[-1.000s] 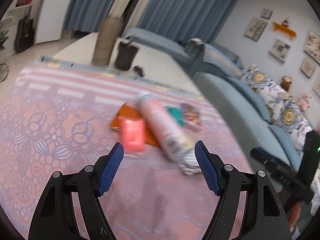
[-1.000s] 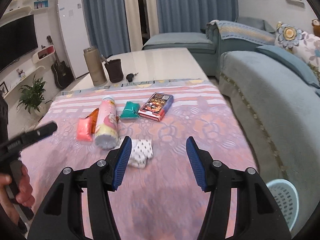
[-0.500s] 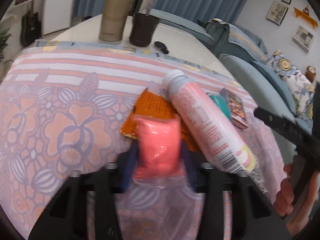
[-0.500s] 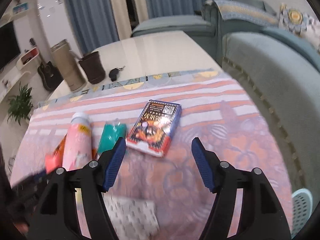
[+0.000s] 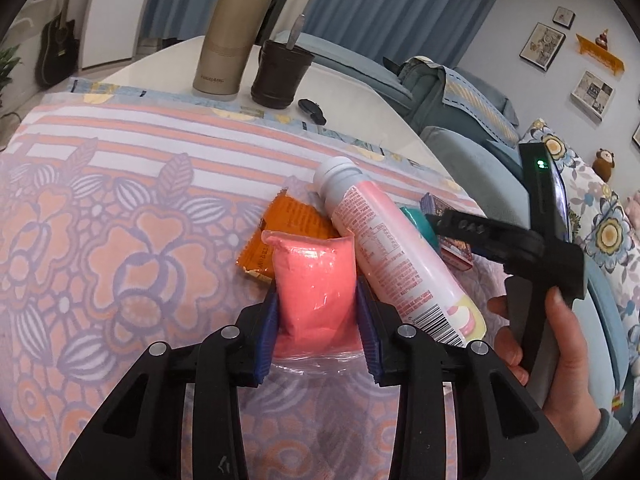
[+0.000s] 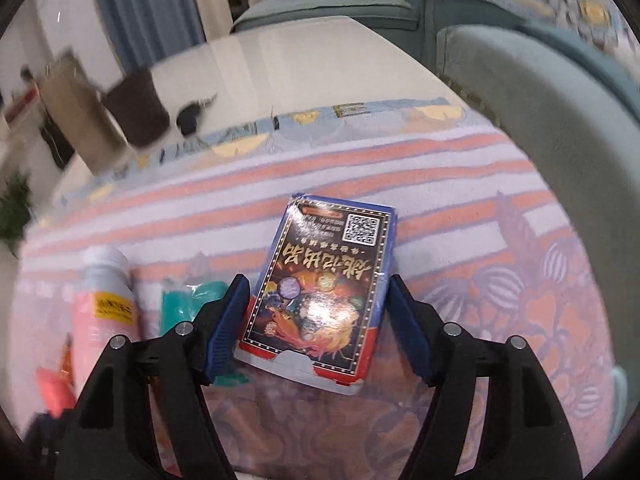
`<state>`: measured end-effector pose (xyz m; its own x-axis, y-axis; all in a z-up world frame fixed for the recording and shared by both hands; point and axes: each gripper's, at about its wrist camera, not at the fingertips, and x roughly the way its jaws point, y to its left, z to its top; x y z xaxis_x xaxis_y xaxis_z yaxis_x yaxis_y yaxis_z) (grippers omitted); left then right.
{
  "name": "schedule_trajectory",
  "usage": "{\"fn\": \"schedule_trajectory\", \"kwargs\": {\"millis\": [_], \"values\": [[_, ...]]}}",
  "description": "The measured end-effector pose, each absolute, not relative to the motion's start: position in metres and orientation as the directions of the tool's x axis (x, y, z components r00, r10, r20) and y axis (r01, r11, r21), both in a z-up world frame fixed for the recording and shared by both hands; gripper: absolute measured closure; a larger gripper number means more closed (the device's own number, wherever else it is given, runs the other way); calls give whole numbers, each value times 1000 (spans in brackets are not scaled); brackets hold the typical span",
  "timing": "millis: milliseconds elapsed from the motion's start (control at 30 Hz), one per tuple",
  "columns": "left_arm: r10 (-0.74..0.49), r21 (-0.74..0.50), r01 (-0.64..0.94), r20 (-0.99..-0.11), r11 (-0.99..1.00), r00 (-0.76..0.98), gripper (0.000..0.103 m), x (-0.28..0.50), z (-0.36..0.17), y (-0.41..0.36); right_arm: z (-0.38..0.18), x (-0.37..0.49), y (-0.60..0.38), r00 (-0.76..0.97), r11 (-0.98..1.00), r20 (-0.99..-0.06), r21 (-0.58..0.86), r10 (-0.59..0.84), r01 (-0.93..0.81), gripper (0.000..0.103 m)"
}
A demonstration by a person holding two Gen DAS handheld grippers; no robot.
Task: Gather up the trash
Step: 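Grasp the pink bag with left tool while right tool grasps the snack card box, then carry pink bag and card box to the blue basket and release both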
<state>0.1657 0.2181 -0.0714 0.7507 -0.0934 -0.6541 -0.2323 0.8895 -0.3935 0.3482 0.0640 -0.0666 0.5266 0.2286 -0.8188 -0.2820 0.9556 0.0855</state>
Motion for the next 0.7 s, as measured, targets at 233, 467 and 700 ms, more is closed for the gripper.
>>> {"fn": "schedule_trajectory", "kwargs": {"millis": [233,467,700], "values": [[-91,-403,-227,-633,887,769,69,158,-68,218,-65,325,56,501,920,-817,85,284,-382,46],[-91,-388,-180,-585,904,806,69,134,-56,206,-64,257,22,435,844,-794,174,425,-508,46],[-159,-424,-105,-543,899,825,69,74,-40,171,-42,183,-22,428,807,-740,259,519,-531,47]]}}
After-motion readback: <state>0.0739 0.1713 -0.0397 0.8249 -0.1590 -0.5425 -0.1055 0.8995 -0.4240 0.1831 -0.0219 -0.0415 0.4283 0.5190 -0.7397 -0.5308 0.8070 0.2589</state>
